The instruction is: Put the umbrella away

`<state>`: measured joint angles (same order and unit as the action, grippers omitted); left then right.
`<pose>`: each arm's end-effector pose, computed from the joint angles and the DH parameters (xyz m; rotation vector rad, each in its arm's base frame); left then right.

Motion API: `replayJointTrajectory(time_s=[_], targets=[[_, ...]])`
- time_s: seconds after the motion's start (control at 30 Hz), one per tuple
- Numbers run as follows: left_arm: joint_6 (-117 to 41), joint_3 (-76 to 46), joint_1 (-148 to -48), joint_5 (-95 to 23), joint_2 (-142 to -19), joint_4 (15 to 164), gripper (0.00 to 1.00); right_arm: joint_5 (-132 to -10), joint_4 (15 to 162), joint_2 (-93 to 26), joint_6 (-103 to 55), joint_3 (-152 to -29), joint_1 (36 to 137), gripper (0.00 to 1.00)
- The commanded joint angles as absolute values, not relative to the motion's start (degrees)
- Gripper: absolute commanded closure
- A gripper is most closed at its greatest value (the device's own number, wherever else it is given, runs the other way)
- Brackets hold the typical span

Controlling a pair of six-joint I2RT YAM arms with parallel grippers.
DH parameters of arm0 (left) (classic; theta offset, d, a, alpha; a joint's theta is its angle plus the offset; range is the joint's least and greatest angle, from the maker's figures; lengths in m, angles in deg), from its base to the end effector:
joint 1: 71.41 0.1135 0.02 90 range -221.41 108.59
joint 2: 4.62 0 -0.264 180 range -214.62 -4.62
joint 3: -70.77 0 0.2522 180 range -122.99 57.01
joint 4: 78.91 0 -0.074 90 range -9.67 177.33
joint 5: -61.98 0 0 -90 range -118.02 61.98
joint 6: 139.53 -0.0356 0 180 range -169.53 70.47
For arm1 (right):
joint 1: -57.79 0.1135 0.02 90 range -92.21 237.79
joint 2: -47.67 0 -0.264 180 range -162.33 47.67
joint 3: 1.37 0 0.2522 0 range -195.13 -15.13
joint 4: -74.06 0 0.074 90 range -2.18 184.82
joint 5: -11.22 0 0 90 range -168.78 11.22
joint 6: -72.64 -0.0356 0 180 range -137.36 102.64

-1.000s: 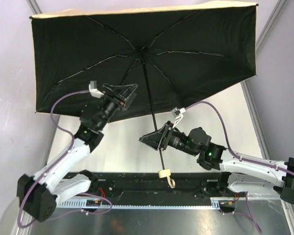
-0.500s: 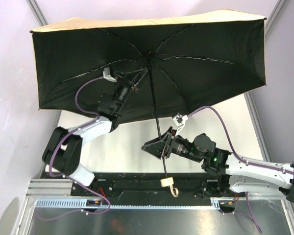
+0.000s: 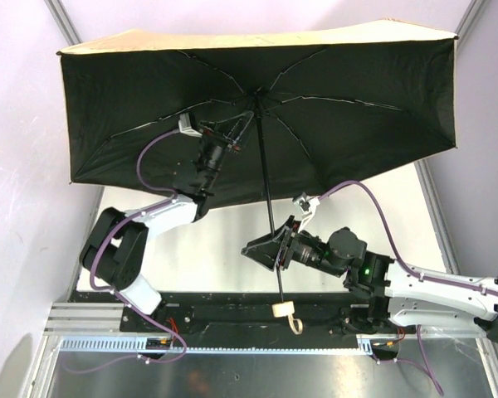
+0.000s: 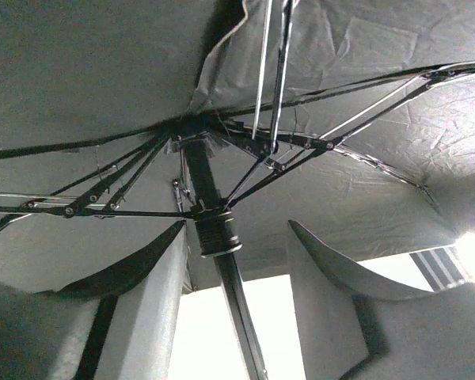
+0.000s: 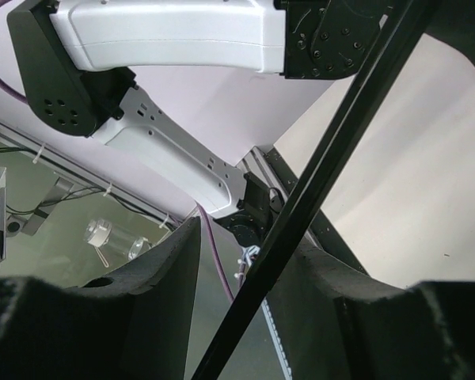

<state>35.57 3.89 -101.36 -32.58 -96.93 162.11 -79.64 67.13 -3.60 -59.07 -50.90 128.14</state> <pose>0.2996 -0.1759 0.3327 -0.4430 1.0362 -1.8679 0.0732 0.2033 0.3217 -0.4052 1.6436 1.5300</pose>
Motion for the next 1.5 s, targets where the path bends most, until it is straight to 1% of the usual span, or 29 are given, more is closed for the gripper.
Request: replayJointTrajectory(time_s=[0.0,0.23,0.3,0.4,0.47,0.63,0.8,0.9,0.93,1.03,1.1,1.13,1.27,1.47], targets=[[34.08,1.62,-102.45,-31.08,-96.97,169.46,0.43,-80.50,66.43,-1.78,-56.77,-51.16,128.70,1.00],[33.52,-2.18,-103.71,-32.57,-97.85,162.56,0.41,-80.50,66.80,-0.98,-56.67,-51.16,128.78,1.00],[32.65,-2.81,-104.03,-32.98,-97.75,161.35,0.43,-80.57,67.10,-0.75,-56.65,-51.12,128.85,1.00],[32.07,-3.34,-104.09,-32.86,-97.60,159.48,0.48,-80.91,67.52,-0.13,-56.49,-51.15,129.03,1.00],[31.89,-4.31,-104.19,-33.41,-97.89,157.86,0.49,-81.00,67.56,0.17,-56.32,-51.16,129.13,1.00],[32.21,-5.23,-105.59,-33.34,-98.82,156.24,0.43,-81.03,67.73,0.73,-56.08,-51.16,129.16,1.00],[31.81,-6.82,-106.57,-32.33,-99.67,154.15,0.47,-81.53,68.43,1.64,-55.75,-51.16,129.20,1.00],[32.10,-7.01,-106.87,-33.01,-100.21,152.90,0.44,-81.95,68.59,2.35,-55.45,-51.16,129.24,1.00],[32.15,-6.33,-106.98,-32.63,-100.01,152.81,0.44,-82.08,68.71,2.51,-55.30,-51.16,129.24,1.00],[31.67,-4.93,-107.13,-31.05,-99.32,152.68,0.54,-82.19,69.12,2.74,-55.20,-51.11,129.23,1.00],[30.98,-5.17,-107.03,-30.47,-99.15,152.64,0.58,-82.13,69.52,2.68,-55.30,-51.13,129.24,1.00],[30.85,-5.45,-107.02,-30.26,-99.17,152.64,0.58,-82.08,69.66,2.68,-55.31,-51.10,129.25,1.00],[31.21,-7.41,-106.73,-30.00,-100.20,152.58,0.52,-81.94,69.84,3.27,-55.47,-51.14,129.43,1.00],[30.82,-9.33,-106.20,-29.32,-101.19,152.10,0.53,-82.85,71.32,4.55,-55.23,-50.97,130.33,1.00]])
